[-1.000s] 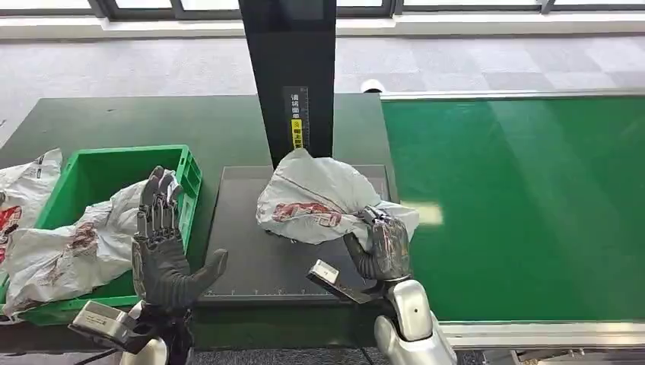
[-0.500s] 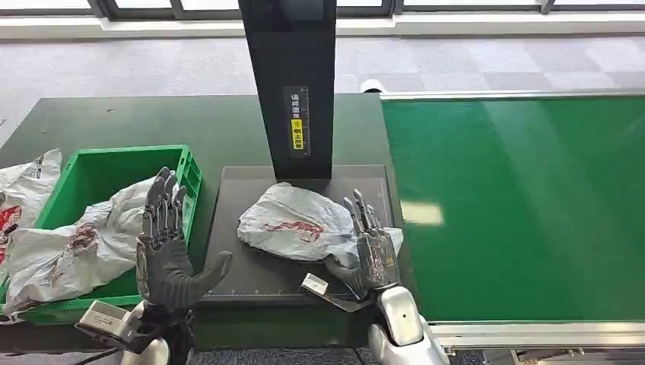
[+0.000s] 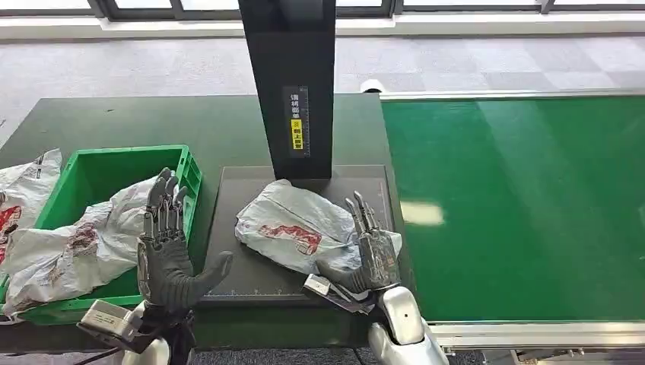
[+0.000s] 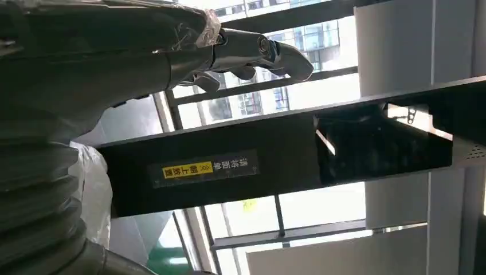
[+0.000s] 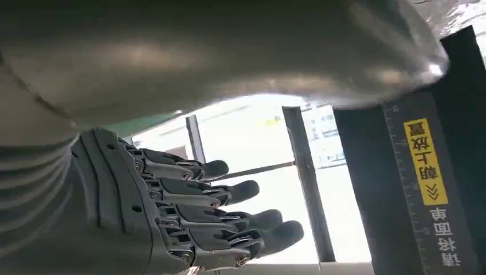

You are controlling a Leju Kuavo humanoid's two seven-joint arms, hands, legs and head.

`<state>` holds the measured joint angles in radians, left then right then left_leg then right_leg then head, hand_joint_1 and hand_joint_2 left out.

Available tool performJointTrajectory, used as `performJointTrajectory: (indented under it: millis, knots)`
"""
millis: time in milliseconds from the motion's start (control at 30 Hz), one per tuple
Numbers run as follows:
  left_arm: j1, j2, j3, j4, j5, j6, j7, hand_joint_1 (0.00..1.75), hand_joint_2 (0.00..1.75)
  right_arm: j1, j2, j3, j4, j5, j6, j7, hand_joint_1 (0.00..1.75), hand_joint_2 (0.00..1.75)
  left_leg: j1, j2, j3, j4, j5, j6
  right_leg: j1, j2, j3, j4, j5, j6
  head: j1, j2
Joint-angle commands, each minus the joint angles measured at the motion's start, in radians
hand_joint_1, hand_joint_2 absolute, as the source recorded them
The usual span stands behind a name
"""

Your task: Moved the parcel from conveyor to table for the left to box.

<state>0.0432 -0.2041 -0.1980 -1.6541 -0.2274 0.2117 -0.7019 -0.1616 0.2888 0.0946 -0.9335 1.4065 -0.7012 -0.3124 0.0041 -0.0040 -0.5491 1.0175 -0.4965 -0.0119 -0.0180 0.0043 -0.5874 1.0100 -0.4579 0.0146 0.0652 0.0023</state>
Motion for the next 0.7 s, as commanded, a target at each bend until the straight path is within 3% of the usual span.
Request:
performJointTrajectory:
  millis: [33, 233, 267, 433, 567, 600, 700]
  knots:
    - [-0.021, 0.028, -0.011, 0.057, -0.011, 0.016, 0.004, 0.00, 1.75, -0.045, 0.023, -0.077, 0.085, -0.395, 0.020, -0.288, 0.00, 0.00, 0.000, 0.000, 0.003, -0.005, 0.002, 0.000, 0.001, -0.001, 0.003, -0.005, 0.002, -0.002, 0.000, 0.000]
    - [-0.028, 0.028, -0.018, 0.068, -0.015, 0.017, 0.004, 0.00, 1.75, -0.021, 0.013, -0.074, 0.014, -0.471, 0.052, -0.305, 0.00, 0.00, 0.000, -0.001, 0.001, -0.002, 0.001, 0.000, 0.000, -0.002, 0.002, -0.002, 0.001, -0.001, 0.000, 0.000]
    - [-0.032, 0.027, -0.019, 0.072, -0.015, 0.016, 0.004, 0.00, 1.75, -0.017, 0.011, -0.075, 0.003, -0.486, 0.058, -0.304, 0.00, 1.75, 0.000, -0.001, 0.002, -0.003, 0.001, 0.000, 0.001, -0.002, 0.002, -0.003, 0.001, -0.002, 0.000, 0.000]
    - [-0.062, 0.016, -0.005, 0.126, -0.025, 0.002, 0.004, 0.00, 1.75, 0.020, 0.023, -0.104, -0.114, -0.519, 0.003, -0.365, 0.00, 1.75, 0.000, -0.002, 0.001, -0.002, 0.001, 0.000, 0.000, -0.003, 0.001, -0.002, 0.001, -0.001, 0.000, 0.000]
    - [-0.142, -0.032, 0.043, 0.326, -0.113, -0.024, 0.004, 0.00, 1.75, 0.138, 0.060, -0.101, -0.518, -0.512, 0.003, -0.386, 0.00, 1.75, -0.001, -0.006, -0.002, -0.001, 0.002, 0.000, -0.001, -0.007, -0.001, 0.000, 0.000, -0.002, 0.000, 0.000]
    - [-0.202, -0.063, 0.051, 0.473, -0.262, 0.100, 0.010, 0.00, 1.75, 0.185, 0.060, -0.087, -0.687, -0.520, 0.003, -0.386, 0.00, 1.75, 0.000, -0.005, -0.001, -0.001, 0.002, 0.000, 0.000, -0.006, 0.000, -0.001, 0.000, -0.002, 0.000, 0.000]
    - [-0.299, -0.104, 0.055, 0.722, -0.337, 0.162, 0.004, 0.00, 1.75, 0.237, 0.060, -0.065, -0.885, -0.522, 0.003, -0.386, 0.00, 1.75, -0.001, -0.010, -0.002, -0.002, 0.003, 0.000, -0.001, -0.011, 0.001, -0.001, 0.000, -0.001, 0.000, 0.000]
